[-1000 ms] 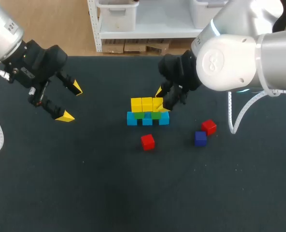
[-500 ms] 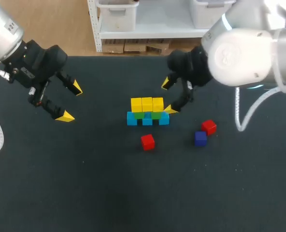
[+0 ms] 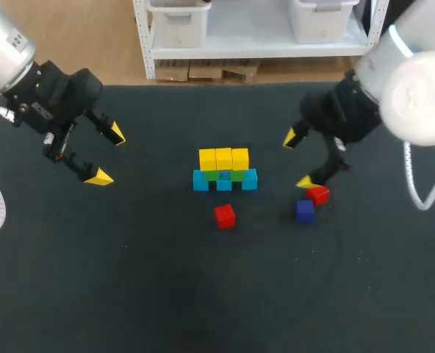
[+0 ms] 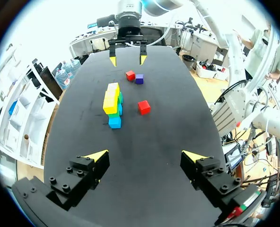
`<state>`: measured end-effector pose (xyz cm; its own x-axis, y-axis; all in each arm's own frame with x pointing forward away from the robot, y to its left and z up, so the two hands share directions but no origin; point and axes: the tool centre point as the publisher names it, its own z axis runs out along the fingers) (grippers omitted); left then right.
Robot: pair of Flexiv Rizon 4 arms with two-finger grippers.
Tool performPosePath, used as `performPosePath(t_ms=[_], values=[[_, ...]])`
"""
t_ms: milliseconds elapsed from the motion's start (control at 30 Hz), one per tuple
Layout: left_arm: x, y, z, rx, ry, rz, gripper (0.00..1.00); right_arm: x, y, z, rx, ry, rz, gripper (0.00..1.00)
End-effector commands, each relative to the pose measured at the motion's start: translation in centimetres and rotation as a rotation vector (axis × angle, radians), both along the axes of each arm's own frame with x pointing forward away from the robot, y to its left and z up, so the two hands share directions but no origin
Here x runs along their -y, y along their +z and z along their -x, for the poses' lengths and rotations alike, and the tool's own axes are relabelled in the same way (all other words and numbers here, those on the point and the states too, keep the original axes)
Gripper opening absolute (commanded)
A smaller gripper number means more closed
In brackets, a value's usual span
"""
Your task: Place the blue cubes, place green cubes on the blue cubes, place the yellow cubes on the green cubes, then place the red cubes on the yellow cubes, and place purple cube on the red cubes.
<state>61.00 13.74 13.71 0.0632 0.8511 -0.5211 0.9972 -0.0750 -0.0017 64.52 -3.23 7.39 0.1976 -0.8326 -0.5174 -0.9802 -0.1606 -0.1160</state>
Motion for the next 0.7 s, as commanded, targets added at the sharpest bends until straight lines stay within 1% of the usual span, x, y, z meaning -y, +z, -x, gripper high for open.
performPosePath(t_ms=[33,200,300,367,567,700], values=[[-0.1,-0.1,0.1,0.004,-0.002,0.004,1.0,2.2,-0.2,0.0,-0.016,0.05,-0.021,1.0],[-0.1,-0.1,0.1,0.004,-0.002,0.004,1.0,3.7,-0.7,0.0,-0.019,0.083,-0.018,1.0],[-0.1,-0.1,0.1,0.004,-0.002,0.004,1.0,4.4,-1.1,-0.1,-0.008,0.109,-0.022,1.0],[-0.1,-0.1,0.1,0.004,-0.002,0.004,1.0,4.7,-1.5,-0.2,-0.003,0.15,-0.035,1.0],[-0.1,-0.1,0.1,0.004,-0.002,0.004,1.0,5.6,-2.9,-0.5,-0.004,0.258,-0.026,1.0],[-0.1,-0.1,0.1,0.004,-0.002,0.004,1.0,6.3,-3.8,-1.1,-0.002,0.306,-0.037,1.0]])
